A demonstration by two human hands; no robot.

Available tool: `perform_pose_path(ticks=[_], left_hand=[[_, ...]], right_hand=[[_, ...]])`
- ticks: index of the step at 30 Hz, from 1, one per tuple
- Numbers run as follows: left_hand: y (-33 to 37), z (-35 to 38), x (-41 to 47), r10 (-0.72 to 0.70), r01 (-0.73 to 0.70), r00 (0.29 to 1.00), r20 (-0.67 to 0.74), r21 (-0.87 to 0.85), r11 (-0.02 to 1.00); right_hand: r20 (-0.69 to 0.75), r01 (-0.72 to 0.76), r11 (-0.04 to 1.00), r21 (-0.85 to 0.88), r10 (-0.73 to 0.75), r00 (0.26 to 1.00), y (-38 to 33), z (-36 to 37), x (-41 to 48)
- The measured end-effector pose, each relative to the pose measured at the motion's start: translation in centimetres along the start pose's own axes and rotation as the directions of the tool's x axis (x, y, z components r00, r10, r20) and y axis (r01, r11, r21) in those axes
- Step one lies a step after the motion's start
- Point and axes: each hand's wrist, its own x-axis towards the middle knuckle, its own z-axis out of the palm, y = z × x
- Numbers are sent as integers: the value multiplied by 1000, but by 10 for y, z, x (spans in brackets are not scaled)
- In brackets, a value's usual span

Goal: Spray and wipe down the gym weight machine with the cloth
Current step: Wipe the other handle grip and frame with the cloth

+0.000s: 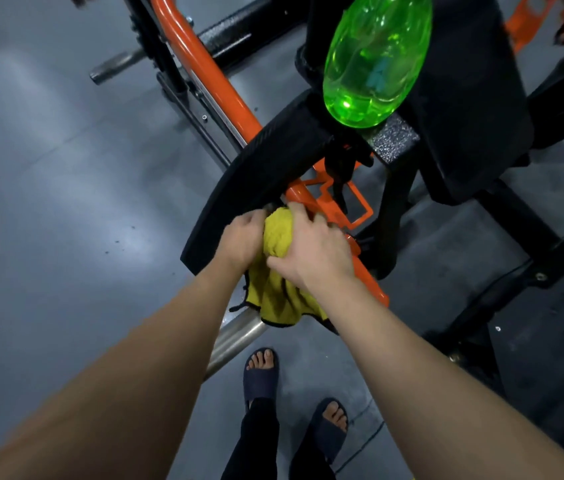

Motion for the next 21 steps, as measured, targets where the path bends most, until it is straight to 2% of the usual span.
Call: perform_pose_path(ticks=[2,5,7,8,10,13,16,18,21], left_hand=[[0,-5,-8,-11,14,1000,21,-182,983],[18,-21,-12,-56,134,966,252,-304,943],[40,-34,-12,-84,210,904,419,-264,941],[51,-38,-13,-80,196,878,472,-202,959],[67,-36,-16,-28,82,893,449,-101,991],[73,-15,-23,-3,-18,932,363,52,998],[62,-1,-20,21,-135,944,330,324,936],[53,5,-22,15,-116,953,304,318,941],[42,8,-27,103,-165,962,254,235,958]], right_hand=[[-17,39,997,68,-38,999,5,-1,-11],[-82,85,963,256,-66,994,27,8,-40],[-159,115,887,447,-48,986,45,19,-66],[-199,131,836,533,-27,980,54,28,-78],[-263,141,764,629,39,964,66,43,-101],[-281,106,732,673,120,952,77,52,-118],[-277,49,740,671,188,942,83,52,-121],[-298,12,749,663,249,922,83,52,-121],[-318,-5,789,614,253,914,77,53,-121]])
